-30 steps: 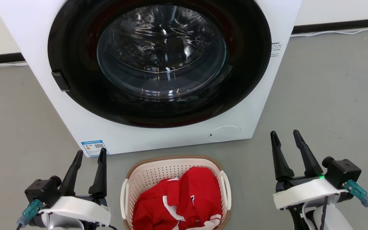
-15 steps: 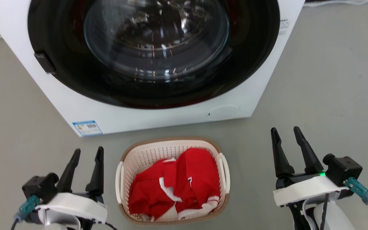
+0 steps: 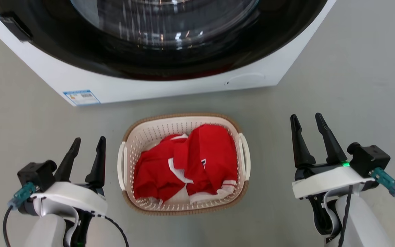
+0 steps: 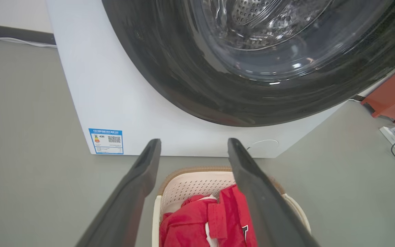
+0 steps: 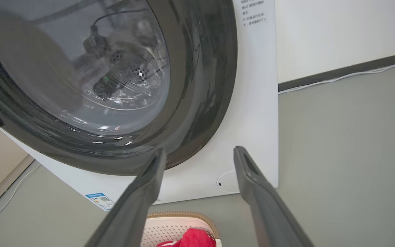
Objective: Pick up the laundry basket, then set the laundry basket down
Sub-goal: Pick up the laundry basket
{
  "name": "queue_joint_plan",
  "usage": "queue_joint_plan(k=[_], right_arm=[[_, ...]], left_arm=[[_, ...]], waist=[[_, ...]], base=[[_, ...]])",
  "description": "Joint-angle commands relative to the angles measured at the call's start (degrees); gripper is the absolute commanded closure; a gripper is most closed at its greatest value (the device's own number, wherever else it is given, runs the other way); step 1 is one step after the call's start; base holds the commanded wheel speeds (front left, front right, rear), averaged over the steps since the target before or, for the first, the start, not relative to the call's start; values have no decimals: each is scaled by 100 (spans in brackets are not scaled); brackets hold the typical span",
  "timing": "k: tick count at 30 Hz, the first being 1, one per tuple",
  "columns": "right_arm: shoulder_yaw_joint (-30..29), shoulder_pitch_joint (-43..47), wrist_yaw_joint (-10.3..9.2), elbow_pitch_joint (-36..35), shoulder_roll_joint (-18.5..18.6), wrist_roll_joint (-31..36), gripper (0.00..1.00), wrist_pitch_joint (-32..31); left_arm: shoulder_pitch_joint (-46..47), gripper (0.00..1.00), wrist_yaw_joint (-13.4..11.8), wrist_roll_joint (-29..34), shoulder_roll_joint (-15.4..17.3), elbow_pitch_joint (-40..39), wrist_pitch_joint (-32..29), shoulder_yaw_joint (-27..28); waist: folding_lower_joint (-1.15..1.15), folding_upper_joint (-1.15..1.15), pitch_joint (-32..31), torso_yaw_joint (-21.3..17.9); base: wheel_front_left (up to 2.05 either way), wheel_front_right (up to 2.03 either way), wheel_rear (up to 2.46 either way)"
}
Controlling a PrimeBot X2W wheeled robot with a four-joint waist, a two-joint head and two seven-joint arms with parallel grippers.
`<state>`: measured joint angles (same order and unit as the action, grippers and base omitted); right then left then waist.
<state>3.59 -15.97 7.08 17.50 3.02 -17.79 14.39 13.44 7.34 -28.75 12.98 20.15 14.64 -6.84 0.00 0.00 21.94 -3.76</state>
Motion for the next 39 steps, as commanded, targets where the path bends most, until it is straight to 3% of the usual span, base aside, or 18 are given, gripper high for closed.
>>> queue_joint_plan(k=[1, 21, 39], right_arm=[[123, -138, 41, -13, -14, -63, 0, 61], [207, -1003, 41, 1520, -14, -138, 0, 61], [1023, -2180, 41, 3111, -14, -438, 0, 61]], left_arm=[[271, 0, 14, -78, 167, -8, 36, 108], [1497, 0, 14, -661, 451, 1118, 36, -822], [2839, 0, 14, -1440, 582, 2824, 36, -2017]], waist=[[0, 0, 247, 36], [0, 0, 1595, 190], [0, 0, 2741, 240]], base=[[0, 0, 0], [0, 0, 0], [0, 0, 0]])
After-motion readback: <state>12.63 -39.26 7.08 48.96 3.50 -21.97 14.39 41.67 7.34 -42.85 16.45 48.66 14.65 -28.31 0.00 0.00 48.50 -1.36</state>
